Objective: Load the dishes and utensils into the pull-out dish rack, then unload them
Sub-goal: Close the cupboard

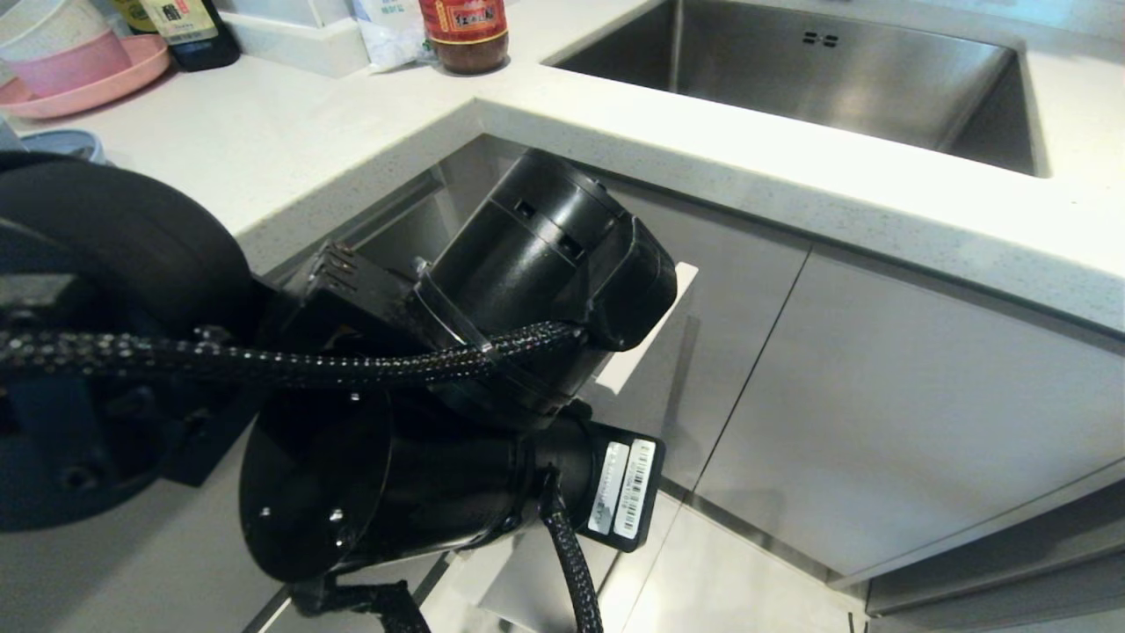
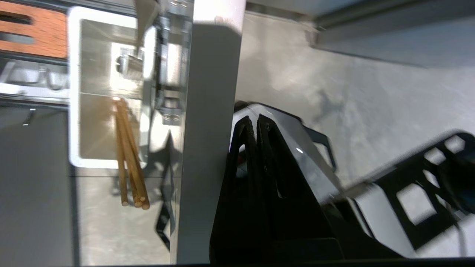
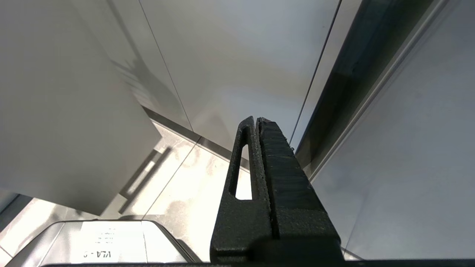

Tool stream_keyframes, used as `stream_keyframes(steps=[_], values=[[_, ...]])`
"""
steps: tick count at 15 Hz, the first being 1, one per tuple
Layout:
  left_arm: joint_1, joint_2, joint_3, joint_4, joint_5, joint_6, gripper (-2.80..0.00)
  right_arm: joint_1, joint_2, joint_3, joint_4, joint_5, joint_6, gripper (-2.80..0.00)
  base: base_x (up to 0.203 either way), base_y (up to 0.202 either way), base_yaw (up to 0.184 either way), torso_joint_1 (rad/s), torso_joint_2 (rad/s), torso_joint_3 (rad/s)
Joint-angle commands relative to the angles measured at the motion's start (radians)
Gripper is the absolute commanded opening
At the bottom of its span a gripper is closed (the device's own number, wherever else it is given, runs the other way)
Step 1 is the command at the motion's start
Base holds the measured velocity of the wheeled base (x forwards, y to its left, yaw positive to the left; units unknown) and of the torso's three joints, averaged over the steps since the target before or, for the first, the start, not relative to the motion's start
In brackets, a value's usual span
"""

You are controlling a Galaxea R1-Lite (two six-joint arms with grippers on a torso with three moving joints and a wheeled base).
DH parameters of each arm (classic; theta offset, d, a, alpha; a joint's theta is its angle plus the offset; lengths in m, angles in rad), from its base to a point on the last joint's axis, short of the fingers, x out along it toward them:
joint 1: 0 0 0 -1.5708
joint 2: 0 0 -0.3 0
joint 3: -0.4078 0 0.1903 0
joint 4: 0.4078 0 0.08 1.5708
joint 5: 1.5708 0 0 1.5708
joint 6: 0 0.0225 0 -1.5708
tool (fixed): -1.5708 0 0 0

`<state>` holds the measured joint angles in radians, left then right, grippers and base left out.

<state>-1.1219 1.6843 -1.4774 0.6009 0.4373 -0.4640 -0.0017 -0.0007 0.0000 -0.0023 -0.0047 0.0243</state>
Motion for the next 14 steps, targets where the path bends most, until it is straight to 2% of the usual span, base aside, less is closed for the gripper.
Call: stream_keyframes(steps=[1, 5, 8, 14], values=[[-0.001, -0.003, 0.000, 0.004, 0.051, -0.002, -2.80, 0.000, -0.002, 0.002, -0.001, 0.000, 0.000, -2.80, 0.000, 0.000, 0.000, 0.000, 0.00, 0.000], [0.005, -0.008, 0.003, 0.004, 0.156, 0.001, -2.80, 0.000, -0.004, 0.002, 0.001, 0.000, 0.000, -2.80, 0.000, 0.000, 0.000, 0.000, 0.00, 0.000], [0.055, -0.002, 0.005, 0.002, 0.233, 0.010, -2.80, 0.000, -0.002, 0.002, -0.001, 0.000, 0.000, -2.80, 0.000, 0.000, 0.000, 0.000, 0.00, 0.000], [0.133, -0.004, 0.006, -0.003, 0.259, 0.058, -2.80, 0.000, -0.002, 0.002, -0.001, 0.000, -0.001, -2.80, 0.000, 0.000, 0.000, 0.000, 0.00, 0.000]])
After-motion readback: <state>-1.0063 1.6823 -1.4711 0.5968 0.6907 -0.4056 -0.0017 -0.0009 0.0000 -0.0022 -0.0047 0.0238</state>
